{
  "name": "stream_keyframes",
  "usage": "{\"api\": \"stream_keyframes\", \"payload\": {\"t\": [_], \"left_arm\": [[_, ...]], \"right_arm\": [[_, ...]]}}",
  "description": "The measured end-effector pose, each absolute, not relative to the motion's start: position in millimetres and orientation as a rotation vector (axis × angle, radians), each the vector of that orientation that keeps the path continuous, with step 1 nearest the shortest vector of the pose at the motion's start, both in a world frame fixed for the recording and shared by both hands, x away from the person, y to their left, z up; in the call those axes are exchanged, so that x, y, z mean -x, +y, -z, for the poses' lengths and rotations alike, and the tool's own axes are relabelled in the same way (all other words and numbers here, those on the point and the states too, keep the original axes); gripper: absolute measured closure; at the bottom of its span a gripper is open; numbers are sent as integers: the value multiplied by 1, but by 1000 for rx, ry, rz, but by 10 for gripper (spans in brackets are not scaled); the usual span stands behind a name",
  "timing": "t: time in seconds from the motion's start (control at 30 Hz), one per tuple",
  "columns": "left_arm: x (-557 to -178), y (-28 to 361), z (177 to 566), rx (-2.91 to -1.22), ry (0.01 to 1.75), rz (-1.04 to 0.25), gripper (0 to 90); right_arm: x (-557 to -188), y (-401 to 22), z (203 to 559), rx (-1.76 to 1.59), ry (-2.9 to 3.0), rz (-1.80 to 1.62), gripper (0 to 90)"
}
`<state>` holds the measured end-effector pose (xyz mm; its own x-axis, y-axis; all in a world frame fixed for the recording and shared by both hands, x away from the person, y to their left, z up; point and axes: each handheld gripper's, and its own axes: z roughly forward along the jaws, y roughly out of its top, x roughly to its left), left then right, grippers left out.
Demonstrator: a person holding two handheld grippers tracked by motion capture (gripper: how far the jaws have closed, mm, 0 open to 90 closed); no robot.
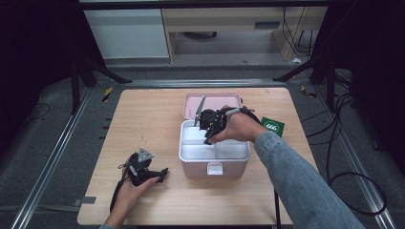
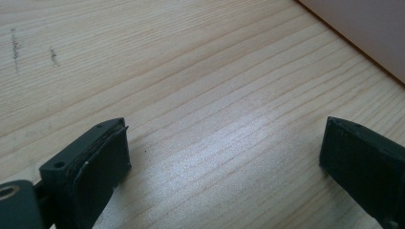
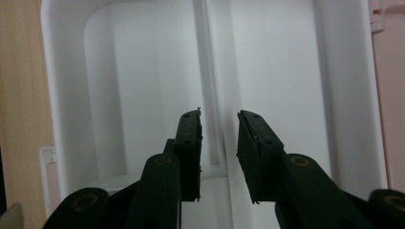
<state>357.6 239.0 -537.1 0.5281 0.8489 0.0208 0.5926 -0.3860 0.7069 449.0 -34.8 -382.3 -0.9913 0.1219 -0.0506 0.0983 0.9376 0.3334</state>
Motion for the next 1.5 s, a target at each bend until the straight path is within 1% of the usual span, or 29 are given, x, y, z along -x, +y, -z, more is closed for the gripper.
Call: {"api": "stream_keyframes", "payload": {"t": [0.3,0.83,1.5], "left_arm": [[-358,239,537,-2118,1165,-508,23],[-358,239,537,-2118,1165,-507,22],[-358,239,537,-2116,1165,-510,22]], "right_arm": [[-450,-31,388,-116,3046,-427,777],[-455,-26,393,-74,3077,-371,878],[-452,-30,385,-60,3061,-426,899]]}}
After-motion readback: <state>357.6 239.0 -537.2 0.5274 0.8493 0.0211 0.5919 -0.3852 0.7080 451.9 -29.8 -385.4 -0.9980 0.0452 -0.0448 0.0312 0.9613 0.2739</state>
